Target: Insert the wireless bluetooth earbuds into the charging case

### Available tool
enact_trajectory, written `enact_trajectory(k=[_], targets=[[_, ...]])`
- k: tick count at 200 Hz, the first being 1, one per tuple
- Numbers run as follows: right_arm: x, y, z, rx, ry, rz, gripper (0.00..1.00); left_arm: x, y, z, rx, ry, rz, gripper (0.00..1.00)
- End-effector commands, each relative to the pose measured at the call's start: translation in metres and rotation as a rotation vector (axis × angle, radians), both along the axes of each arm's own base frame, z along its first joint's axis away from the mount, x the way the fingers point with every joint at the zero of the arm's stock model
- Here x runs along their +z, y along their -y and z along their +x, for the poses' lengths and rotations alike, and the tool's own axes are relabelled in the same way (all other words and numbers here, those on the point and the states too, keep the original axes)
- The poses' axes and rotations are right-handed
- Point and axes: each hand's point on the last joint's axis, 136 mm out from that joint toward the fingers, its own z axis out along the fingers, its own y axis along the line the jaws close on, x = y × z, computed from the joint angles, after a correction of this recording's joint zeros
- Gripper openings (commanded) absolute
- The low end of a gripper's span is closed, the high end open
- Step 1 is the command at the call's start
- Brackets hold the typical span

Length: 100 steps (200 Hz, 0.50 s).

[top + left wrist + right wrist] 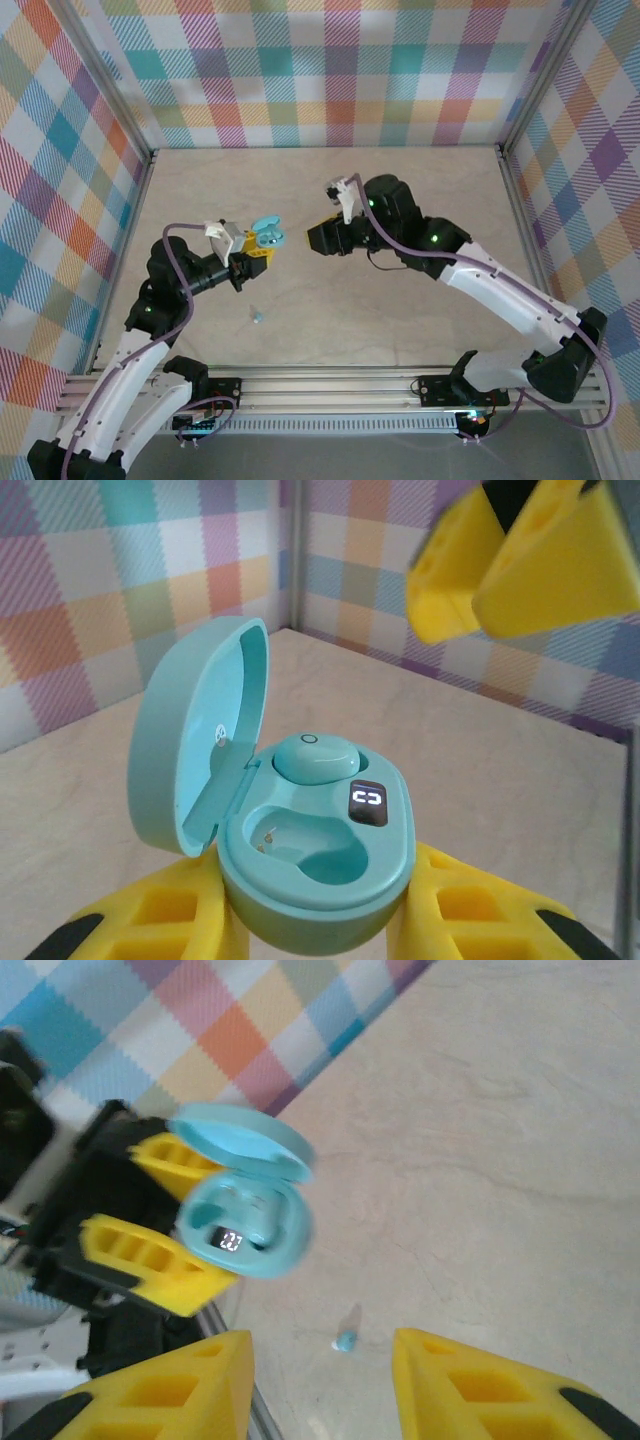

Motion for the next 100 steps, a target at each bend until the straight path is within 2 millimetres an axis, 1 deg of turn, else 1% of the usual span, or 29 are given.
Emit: enact_trajectory(k=[1,20,48,60,73,89,100], targets=[[-0.037,0.0,0.017,-0.198,-0.188,0.056,0.41,0.007,-0.012,0.004,0.084,0.029,0.015,0.03],[-0.069,-0.008,0.011,-0.229,-0.272,-0.003,0.41,0.007,-0.016,0.004,0.115,0.026,0.019,0.03],[-0.11,-0.031,0.002,-0.25,-0.371,-0.063,0.4,0.011,-0.025,0.004,0.166,0.041,0.015,0.03],[-0.124,-0.041,0.002,-0.258,-0.408,-0.08,0.4,0.012,-0.029,0.003,0.19,0.046,0.015,0.03],[-0.134,-0.051,0.001,-0.261,-0.434,-0.099,0.38,0.013,-0.033,0.002,0.213,0.051,0.017,0.03],[-0.149,-0.065,0.0,-0.251,-0.462,-0.126,0.32,0.012,-0.039,-0.001,0.245,0.047,0.025,0.03],[-0.159,-0.075,0.0,-0.241,-0.485,-0.137,0.3,0.011,-0.044,-0.003,0.269,0.043,0.032,0.03]])
